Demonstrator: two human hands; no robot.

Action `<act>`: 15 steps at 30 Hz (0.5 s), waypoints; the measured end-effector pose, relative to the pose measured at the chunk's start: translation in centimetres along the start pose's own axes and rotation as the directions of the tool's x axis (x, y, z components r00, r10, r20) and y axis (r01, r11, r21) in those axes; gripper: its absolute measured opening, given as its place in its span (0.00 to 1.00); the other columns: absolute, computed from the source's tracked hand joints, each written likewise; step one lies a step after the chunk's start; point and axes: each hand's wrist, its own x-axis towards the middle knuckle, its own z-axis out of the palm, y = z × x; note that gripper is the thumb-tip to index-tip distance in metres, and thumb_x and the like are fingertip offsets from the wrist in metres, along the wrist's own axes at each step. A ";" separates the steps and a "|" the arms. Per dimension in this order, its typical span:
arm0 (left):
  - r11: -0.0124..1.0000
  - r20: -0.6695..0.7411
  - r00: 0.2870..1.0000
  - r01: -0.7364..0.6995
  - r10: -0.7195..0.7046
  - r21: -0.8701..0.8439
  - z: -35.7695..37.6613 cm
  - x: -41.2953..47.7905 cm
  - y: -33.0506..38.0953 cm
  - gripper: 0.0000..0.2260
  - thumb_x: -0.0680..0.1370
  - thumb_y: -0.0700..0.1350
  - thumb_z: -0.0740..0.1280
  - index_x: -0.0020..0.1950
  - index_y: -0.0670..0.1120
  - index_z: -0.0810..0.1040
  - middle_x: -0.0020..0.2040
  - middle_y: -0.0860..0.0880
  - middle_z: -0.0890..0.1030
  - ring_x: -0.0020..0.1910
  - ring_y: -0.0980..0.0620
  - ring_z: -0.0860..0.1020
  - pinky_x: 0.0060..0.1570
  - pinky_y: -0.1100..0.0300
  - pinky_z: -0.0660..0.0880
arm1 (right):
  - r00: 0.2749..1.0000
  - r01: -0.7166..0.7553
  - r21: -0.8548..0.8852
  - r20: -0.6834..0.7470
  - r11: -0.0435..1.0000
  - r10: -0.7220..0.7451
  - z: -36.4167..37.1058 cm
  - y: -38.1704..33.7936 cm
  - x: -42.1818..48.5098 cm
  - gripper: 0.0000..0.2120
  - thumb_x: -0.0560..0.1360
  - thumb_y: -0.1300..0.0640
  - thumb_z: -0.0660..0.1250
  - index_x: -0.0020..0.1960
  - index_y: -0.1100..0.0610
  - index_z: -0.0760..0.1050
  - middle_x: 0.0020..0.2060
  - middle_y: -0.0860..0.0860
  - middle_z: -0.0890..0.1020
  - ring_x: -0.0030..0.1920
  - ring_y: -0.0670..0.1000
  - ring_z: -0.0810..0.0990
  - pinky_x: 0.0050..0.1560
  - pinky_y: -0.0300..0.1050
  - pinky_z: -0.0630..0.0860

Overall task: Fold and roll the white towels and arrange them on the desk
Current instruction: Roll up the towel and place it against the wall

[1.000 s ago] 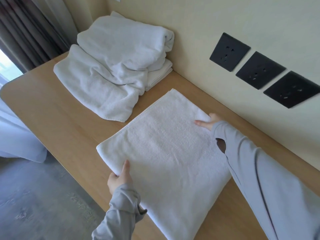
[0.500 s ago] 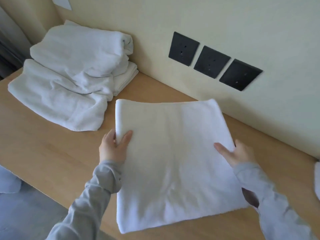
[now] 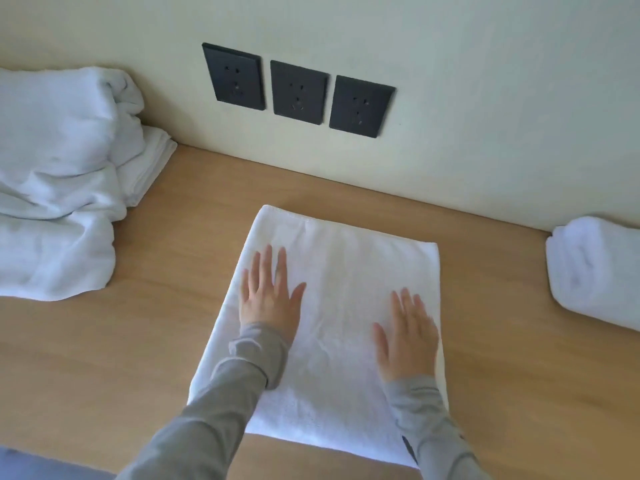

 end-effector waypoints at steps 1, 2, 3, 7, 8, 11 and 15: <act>0.993 0.037 0.995 -0.099 0.097 0.057 0.8 -1.6 1.1 0.28 0.80 0.59 0.45 0.76 0.52 0.37 0.78 0.50 0.41 0.77 0.48 0.40 0.73 0.52 0.36 | 0.990 0.139 -0.031 0.031 0.990 -0.138 0.7 -1.4 -0.4 0.28 0.76 0.47 0.48 0.69 0.59 0.68 0.69 0.56 0.70 0.69 0.59 0.68 0.66 0.59 0.66; 0.981 0.078 0.985 -0.160 0.152 0.108 1.6 -2.9 1.8 0.28 0.79 0.60 0.39 0.74 0.52 0.34 0.77 0.51 0.38 0.75 0.49 0.36 0.71 0.53 0.32 | 0.965 0.253 -0.058 0.085 0.966 -0.248 1.5 -2.4 -0.7 0.27 0.76 0.48 0.48 0.70 0.57 0.67 0.70 0.54 0.69 0.70 0.57 0.66 0.68 0.58 0.64; 0.969 0.125 0.977 -0.192 0.174 0.156 2.3 -4.0 1.9 0.27 0.77 0.60 0.35 0.73 0.52 0.31 0.77 0.51 0.36 0.74 0.49 0.34 0.70 0.53 0.30 | 0.938 0.325 -0.082 0.154 0.942 -0.311 2.2 -2.8 -0.8 0.26 0.77 0.48 0.48 0.72 0.55 0.64 0.72 0.53 0.65 0.73 0.57 0.62 0.72 0.58 0.58; 0.967 0.146 0.978 -0.175 0.150 0.183 2.3 -5.6 -2.5 0.35 0.69 0.67 0.25 0.74 0.54 0.35 0.76 0.54 0.38 0.74 0.55 0.36 0.71 0.55 0.33 | 0.919 0.354 -0.086 0.217 0.931 -0.329 3.2 1.5 -0.7 0.27 0.79 0.46 0.46 0.75 0.56 0.55 0.75 0.51 0.55 0.75 0.55 0.49 0.72 0.52 0.40; 0.965 0.142 0.978 -0.180 0.154 0.190 1.9 -5.6 -4.0 0.36 0.69 0.67 0.24 0.74 0.55 0.37 0.76 0.55 0.39 0.74 0.56 0.38 0.72 0.56 0.35 | 0.930 0.336 -0.095 0.192 0.937 -0.314 2.9 2.8 -0.8 0.28 0.78 0.47 0.46 0.74 0.58 0.58 0.74 0.51 0.59 0.75 0.53 0.53 0.71 0.51 0.43; 0.965 0.183 0.977 -0.150 0.111 0.215 0.9 -5.2 -6.8 0.34 0.71 0.68 0.26 0.75 0.56 0.36 0.76 0.59 0.39 0.74 0.60 0.38 0.72 0.56 0.37 | 0.927 0.323 -0.099 0.232 0.941 -0.293 2.1 5.5 -0.9 0.28 0.78 0.47 0.45 0.74 0.60 0.55 0.74 0.51 0.57 0.74 0.47 0.48 0.72 0.48 0.42; 0.964 0.237 0.967 -0.150 0.097 0.218 1.0 -4.8 -7.2 0.34 0.70 0.68 0.24 0.73 0.56 0.31 0.75 0.59 0.33 0.73 0.60 0.33 0.73 0.56 0.38 | 0.931 0.293 -0.088 0.254 0.952 -0.263 2.0 5.6 -1.0 0.28 0.79 0.47 0.45 0.75 0.59 0.53 0.75 0.51 0.55 0.75 0.49 0.51 0.72 0.49 0.45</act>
